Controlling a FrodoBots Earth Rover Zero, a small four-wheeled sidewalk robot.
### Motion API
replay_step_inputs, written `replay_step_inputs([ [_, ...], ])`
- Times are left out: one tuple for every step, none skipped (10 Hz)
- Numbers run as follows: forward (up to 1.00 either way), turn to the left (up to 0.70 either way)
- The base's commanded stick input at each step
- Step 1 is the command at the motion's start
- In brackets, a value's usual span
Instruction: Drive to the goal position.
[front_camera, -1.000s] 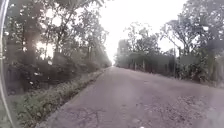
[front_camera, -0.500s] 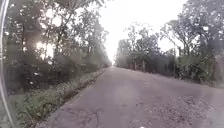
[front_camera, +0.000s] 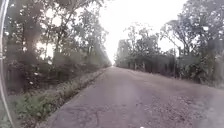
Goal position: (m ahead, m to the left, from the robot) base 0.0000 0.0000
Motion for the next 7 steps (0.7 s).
replay_step_inputs([
  [0.1,0.01],
  [0.1,0.01],
  [0.1,0.01],
  [0.1,0.01],
  [0.1,0.01],
  [0.1,0.01],
  [0.1,0.01],
])
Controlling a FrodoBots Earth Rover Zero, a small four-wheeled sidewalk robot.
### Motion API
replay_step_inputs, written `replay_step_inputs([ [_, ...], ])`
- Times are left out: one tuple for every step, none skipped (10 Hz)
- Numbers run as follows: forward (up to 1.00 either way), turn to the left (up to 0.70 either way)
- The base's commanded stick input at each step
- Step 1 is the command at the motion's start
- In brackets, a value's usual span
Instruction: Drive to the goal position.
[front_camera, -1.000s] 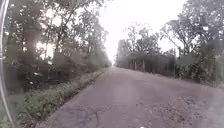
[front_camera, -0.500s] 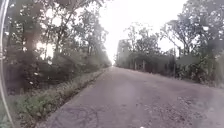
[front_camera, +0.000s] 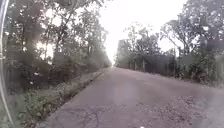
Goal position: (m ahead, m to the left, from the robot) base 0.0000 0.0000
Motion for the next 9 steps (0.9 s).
replay_step_inputs([
  [0.1,0.01],
  [0.1,0.01],
  [0.1,0.01],
  [0.1,0.01],
  [0.1,0.01],
  [0.1,0.01],
  [0.1,0.01],
  [0.1,0.01],
  [0.1,0.01],
])
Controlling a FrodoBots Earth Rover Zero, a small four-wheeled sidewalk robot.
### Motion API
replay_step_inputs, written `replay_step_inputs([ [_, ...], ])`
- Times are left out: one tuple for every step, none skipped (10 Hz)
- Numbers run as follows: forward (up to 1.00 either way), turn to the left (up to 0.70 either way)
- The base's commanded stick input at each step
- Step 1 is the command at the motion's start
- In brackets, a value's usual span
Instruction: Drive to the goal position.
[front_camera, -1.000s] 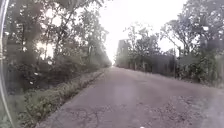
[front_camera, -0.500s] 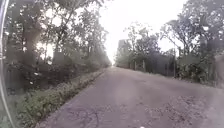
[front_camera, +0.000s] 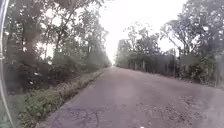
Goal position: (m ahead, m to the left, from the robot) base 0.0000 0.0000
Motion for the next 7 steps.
replay_step_inputs([
  [0.1,0.01],
  [0.1,0.01],
  [0.1,0.01],
  [0.1,0.01],
  [0.1,0.01],
  [0.1,0.01],
  [0.1,0.01],
])
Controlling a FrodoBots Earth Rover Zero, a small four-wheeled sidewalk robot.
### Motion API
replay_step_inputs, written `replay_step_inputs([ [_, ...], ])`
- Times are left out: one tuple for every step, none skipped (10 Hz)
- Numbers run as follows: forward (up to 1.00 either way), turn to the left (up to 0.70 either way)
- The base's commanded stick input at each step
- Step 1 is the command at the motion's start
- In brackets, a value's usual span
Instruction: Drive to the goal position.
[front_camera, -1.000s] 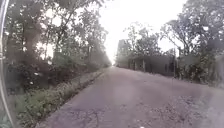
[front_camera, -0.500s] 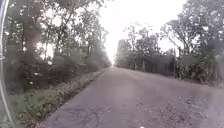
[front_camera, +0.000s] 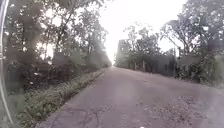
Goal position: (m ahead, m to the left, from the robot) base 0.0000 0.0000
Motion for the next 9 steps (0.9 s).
replay_step_inputs([
  [0.1,0.01],
  [0.1,0.01],
  [0.1,0.01],
  [0.1,0.01],
  [0.1,0.01],
  [0.1,0.01],
  [0.1,0.01],
  [0.1,0.01],
  [0.1,0.01],
])
